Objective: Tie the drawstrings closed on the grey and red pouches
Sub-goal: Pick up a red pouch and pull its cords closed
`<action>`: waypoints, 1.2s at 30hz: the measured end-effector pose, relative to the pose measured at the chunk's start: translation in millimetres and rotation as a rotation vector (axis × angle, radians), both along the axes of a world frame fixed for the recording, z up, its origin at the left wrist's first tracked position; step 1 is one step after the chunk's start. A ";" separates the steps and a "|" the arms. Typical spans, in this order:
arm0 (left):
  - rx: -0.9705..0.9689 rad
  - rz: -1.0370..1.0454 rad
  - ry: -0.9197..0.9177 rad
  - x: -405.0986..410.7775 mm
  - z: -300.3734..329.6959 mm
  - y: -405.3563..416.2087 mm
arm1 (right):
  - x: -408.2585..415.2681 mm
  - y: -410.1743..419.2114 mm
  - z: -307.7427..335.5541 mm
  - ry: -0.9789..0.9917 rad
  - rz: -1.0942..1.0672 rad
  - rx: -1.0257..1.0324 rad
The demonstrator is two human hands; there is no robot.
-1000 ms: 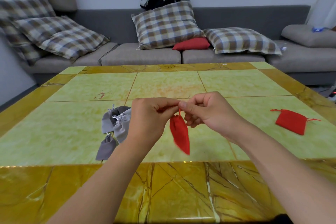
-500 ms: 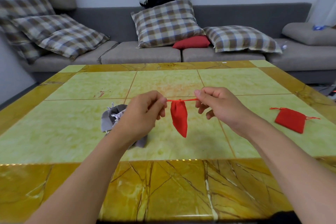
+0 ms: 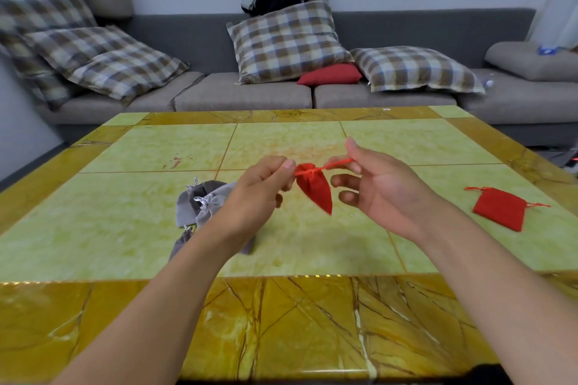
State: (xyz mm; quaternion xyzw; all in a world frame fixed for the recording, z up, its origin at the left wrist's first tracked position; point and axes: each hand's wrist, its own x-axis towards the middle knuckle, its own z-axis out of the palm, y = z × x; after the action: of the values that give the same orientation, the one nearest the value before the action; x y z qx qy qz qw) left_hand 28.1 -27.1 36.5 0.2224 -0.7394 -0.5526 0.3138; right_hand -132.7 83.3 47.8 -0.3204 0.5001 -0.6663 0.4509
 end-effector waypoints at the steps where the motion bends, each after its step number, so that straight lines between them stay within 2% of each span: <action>1: 0.032 0.017 0.068 -0.9 0.6 1.1 | 2.5 -0.2 1.5 -0.134 0.024 -0.027; 5: 0.287 -0.112 0.269 -7.0 2.1 10.4 | 15.8 -8.1 0.6 -0.547 0.095 -0.152; 7: 0.375 -0.153 0.317 -9.1 3.3 11.3 | 19.3 -11.4 -1.5 -0.611 0.094 -0.173; 12: 0.300 -0.144 0.264 -6.4 4.8 6.2 | 15.2 -10.0 1.4 -0.687 0.097 -0.237; 14: 0.234 -0.185 0.260 -6.0 5.4 7.4 | 17.5 -9.6 2.2 -0.553 0.085 -0.180; 17: 0.115 -0.240 0.182 -3.5 4.0 8.6 | 22.3 -10.4 -1.4 -0.096 -0.028 -0.032; 18: 0.130 -0.259 0.180 -3.0 3.4 8.4 | 23.3 -10.1 -1.2 -0.038 -0.043 -0.022; 20: 0.240 -0.288 0.222 -0.4 4.5 9.4 | 24.2 -7.8 1.6 -0.050 -0.027 -0.034; 22: 0.277 -0.225 0.218 1.0 6.0 7.9 | 21.8 -5.0 4.6 -0.035 -0.014 -0.069; 23: 0.274 -0.187 0.201 0.9 5.6 6.6 | 19.5 -3.5 4.8 0.036 -0.035 -0.081; 24: 0.274 -0.165 0.190 0.9 5.3 5.4 | 16.1 -2.1 4.7 0.174 -0.079 -0.084; 27: 0.289 -0.152 0.178 2.6 3.3 -0.9 | 1.8 5.5 4.7 0.755 -0.233 -0.065; 28: 0.275 -0.148 0.159 3.2 2.5 -2.4 | -2.9 7.7 4.8 0.871 -0.241 -0.054; 32: 0.194 -0.150 0.095 4.0 -1.2 -4.0 | -10.7 8.4 -2.6 1.073 -0.111 0.107; 36: 0.159 -0.153 0.086 2.9 -2.1 -1.4 | -4.7 7.2 -6.1 1.106 0.123 0.214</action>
State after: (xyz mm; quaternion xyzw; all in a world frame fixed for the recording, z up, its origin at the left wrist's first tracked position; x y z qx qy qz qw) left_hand 31.1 -28.5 34.4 0.1656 -0.6941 -0.6407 0.2834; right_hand -137.4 90.5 41.7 -0.6027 0.7072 -0.3173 0.1897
